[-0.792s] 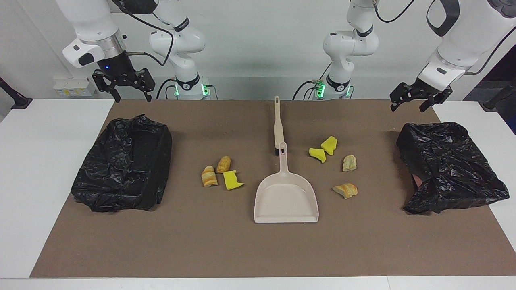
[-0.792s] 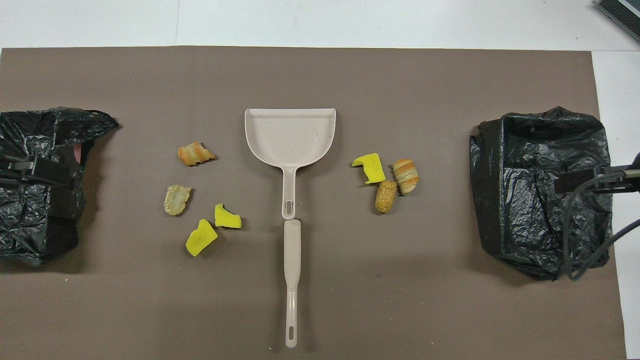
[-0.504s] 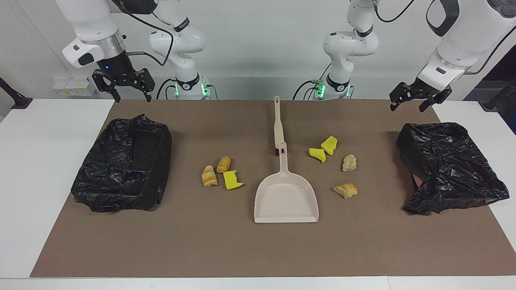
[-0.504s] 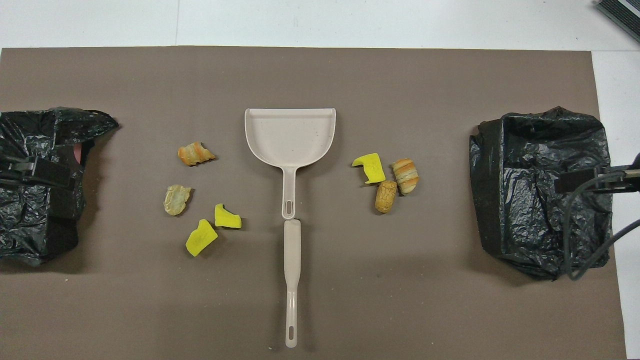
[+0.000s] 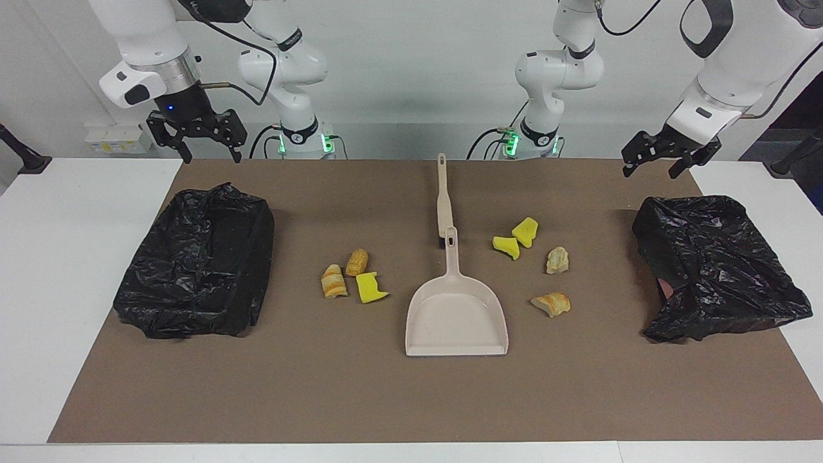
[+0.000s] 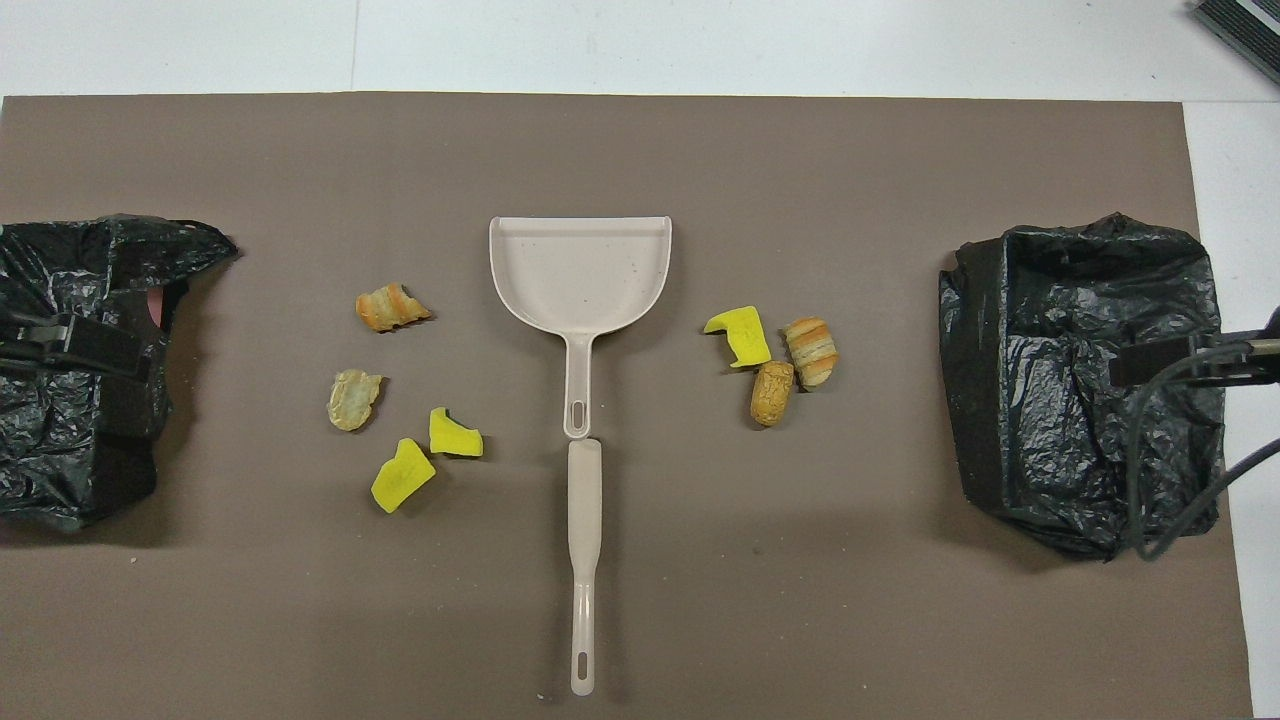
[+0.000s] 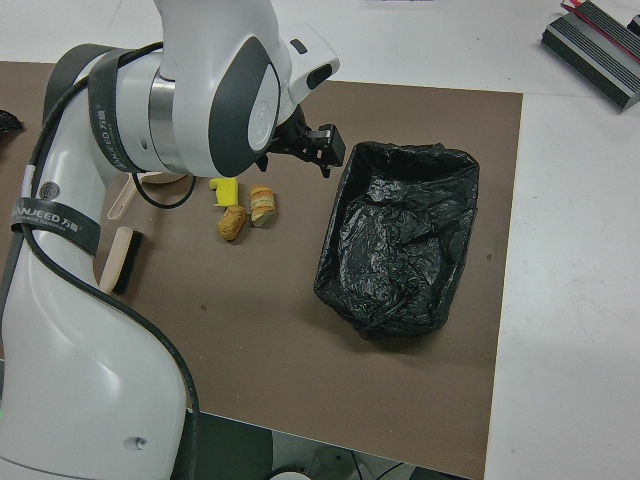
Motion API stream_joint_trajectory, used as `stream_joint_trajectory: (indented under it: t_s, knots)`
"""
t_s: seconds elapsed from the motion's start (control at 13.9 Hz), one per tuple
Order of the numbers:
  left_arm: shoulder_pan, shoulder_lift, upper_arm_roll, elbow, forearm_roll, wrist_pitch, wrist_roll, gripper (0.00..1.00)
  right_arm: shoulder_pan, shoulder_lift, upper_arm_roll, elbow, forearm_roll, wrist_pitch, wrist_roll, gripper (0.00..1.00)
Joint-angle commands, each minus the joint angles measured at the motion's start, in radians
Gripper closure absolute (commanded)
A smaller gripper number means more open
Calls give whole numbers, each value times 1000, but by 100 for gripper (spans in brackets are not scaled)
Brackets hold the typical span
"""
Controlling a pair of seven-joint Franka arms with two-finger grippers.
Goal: Sweep and dump trash in bin
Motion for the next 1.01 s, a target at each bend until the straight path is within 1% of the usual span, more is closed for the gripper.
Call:
stream_joint_trajectory:
  t_s: [0.0, 0.14, 0.22, 0.43, 0.72, 0.94]
  knots:
    - [-12, -26, 5, -32, 13, -1, 11, 0, 4, -6, -8, 0, -10, -22, -27, 0]
    - [-17, -28, 3, -44, 13, 0, 9, 0, 4, -7, -8, 0, -8, -22, -29, 0]
    - [-35, -42, 3, -67, 13, 9, 6, 0, 4, -6, -8, 0, -10, -22, -27, 0]
    - [-81, -94, 3, -171, 13, 58, -29, 0, 4, -7, -8, 0, -10, -22, -27, 0]
    - [-198, -120, 3, -248, 10, 115, -173, 0, 4, -7, -8, -2, -10, -22, -29, 0]
    - [-293, -164, 1, -311, 6, 163, -271, 0, 4, -7, -8, -2, -8, -24, -29, 0]
